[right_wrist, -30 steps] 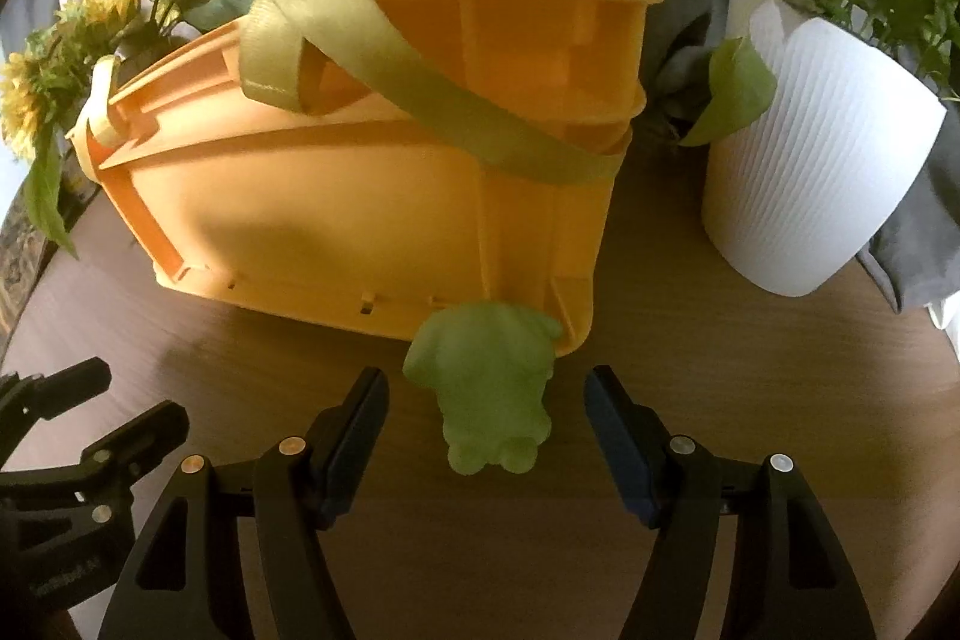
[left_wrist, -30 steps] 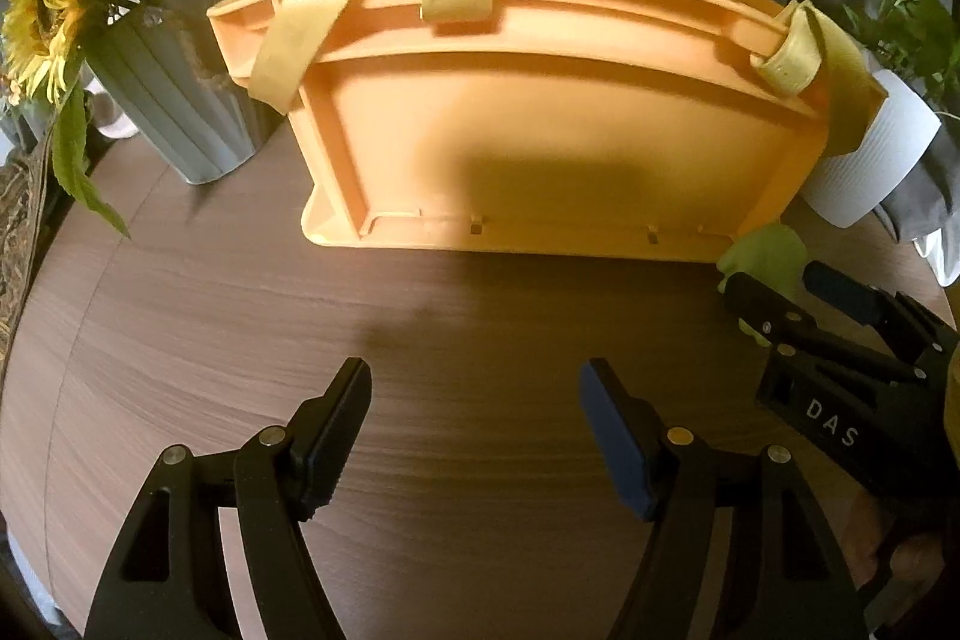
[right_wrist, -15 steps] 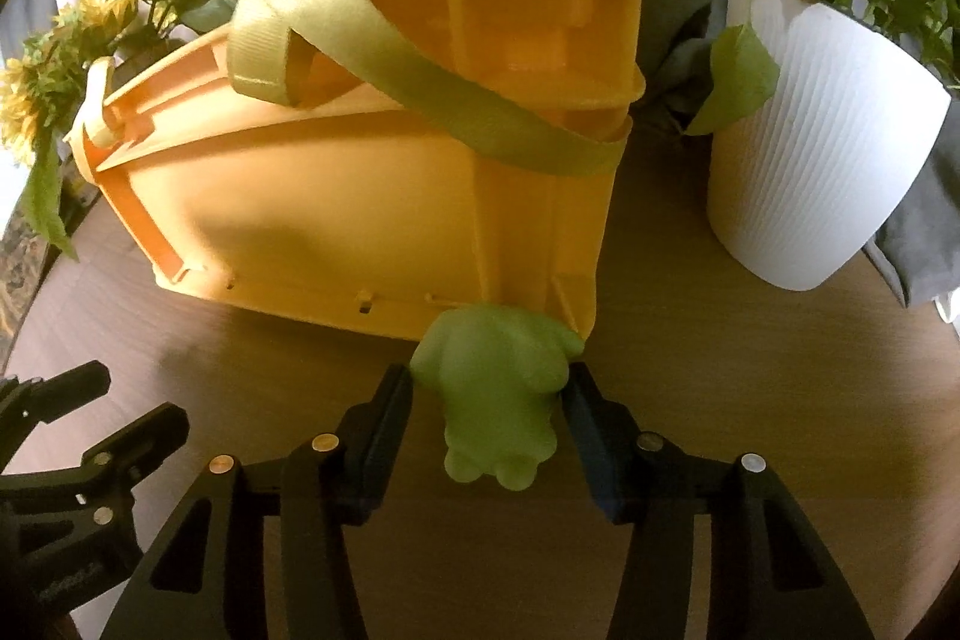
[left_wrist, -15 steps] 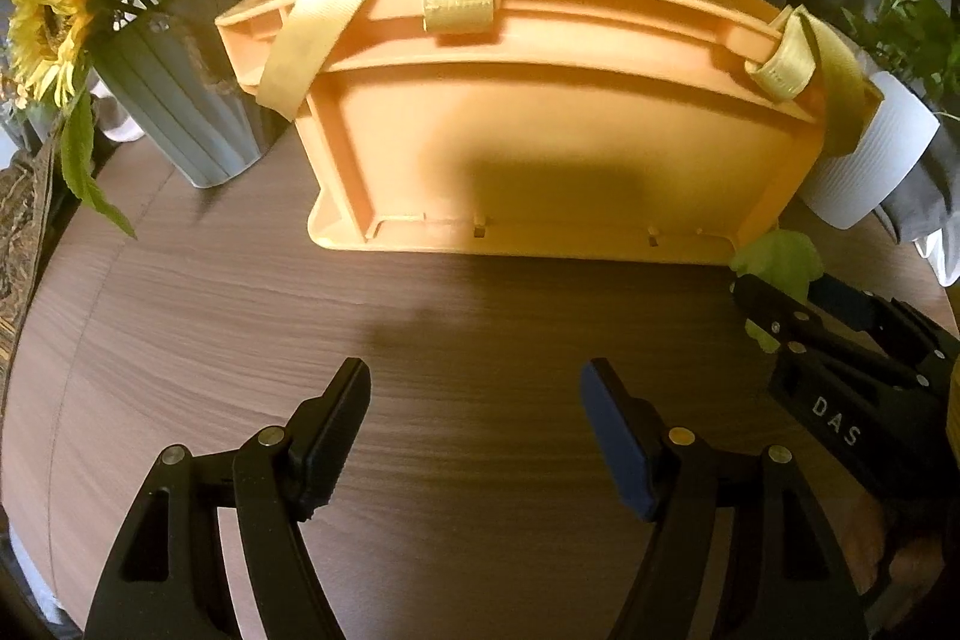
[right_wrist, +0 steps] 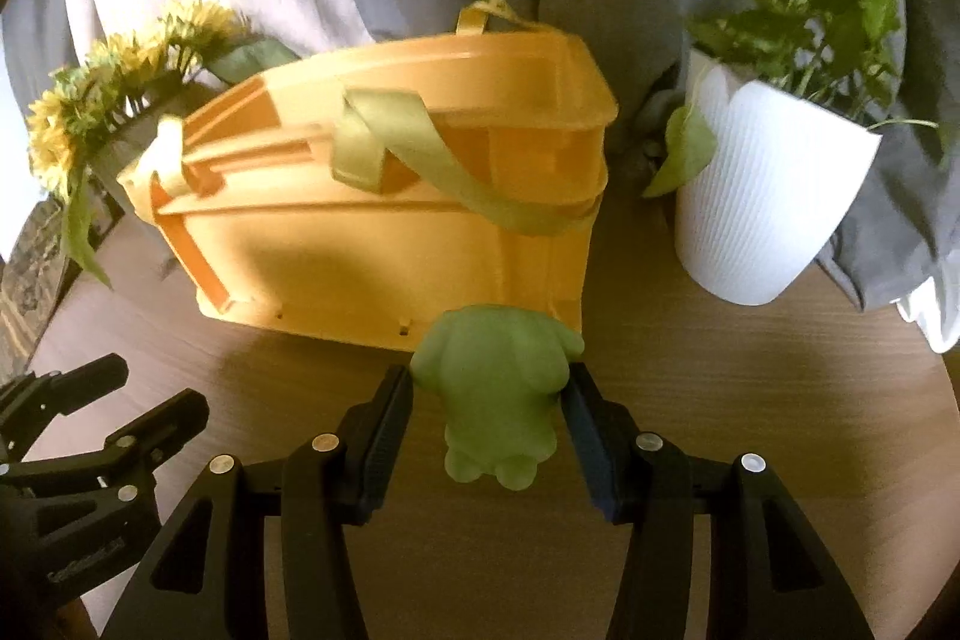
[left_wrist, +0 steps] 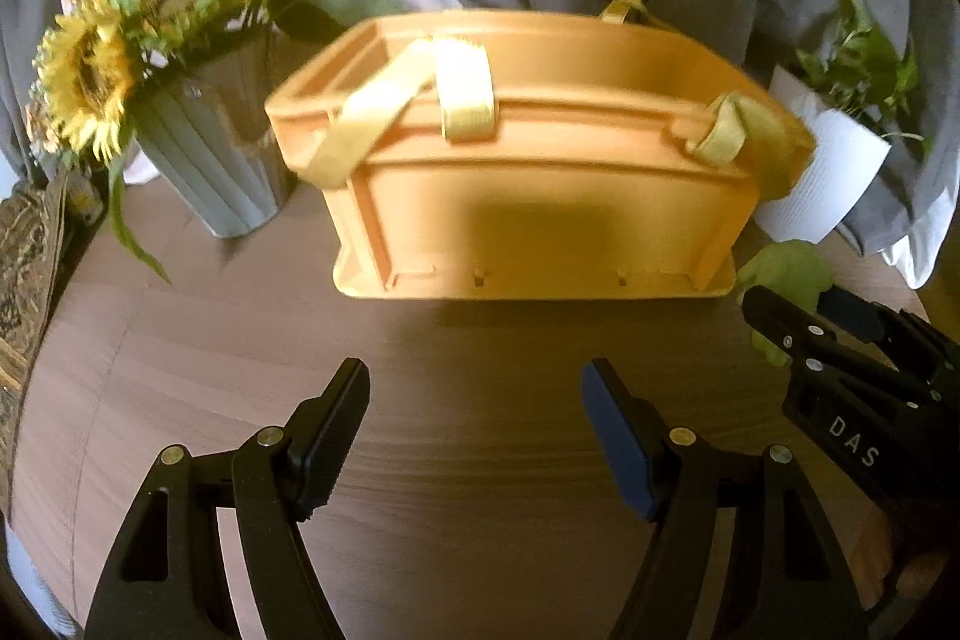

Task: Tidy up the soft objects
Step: 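Lift and carry the green frog plush with the right tool over the crate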

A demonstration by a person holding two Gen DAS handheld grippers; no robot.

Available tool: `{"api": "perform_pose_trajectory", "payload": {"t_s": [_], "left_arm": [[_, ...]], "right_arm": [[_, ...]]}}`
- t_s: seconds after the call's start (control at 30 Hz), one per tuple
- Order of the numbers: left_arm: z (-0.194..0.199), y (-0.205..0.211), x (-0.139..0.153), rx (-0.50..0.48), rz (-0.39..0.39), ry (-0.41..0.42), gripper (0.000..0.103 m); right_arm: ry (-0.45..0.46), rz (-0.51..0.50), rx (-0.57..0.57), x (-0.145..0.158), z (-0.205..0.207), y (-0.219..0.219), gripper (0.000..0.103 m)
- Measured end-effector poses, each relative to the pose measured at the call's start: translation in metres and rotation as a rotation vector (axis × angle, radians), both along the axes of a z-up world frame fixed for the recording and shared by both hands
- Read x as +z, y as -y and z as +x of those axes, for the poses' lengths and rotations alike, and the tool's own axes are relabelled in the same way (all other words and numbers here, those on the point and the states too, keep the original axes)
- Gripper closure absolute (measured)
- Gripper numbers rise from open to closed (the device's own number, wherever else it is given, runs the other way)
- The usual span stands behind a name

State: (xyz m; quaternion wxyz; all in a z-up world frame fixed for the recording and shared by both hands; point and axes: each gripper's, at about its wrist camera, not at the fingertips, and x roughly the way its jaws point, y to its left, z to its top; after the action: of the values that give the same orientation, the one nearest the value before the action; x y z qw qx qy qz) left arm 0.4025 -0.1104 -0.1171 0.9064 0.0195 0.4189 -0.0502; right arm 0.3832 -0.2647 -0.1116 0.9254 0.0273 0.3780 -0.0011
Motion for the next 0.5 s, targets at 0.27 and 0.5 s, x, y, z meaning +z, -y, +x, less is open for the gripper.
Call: {"api": "perform_pose_trajectory", "payload": {"t_s": [0.27,0.5], "left_arm": [[-0.014,-0.008,0.030,-0.038,-0.023,0.073,0.029],[-0.023,-0.022,0.056,-0.059,-0.034,0.124,0.027]], "right_arm": [[0.071,-0.012,-0.038,0.031,-0.018,-0.014,0.050],[0.140,-0.024,-0.066,0.057,-0.033,-0.025,0.050]]}}
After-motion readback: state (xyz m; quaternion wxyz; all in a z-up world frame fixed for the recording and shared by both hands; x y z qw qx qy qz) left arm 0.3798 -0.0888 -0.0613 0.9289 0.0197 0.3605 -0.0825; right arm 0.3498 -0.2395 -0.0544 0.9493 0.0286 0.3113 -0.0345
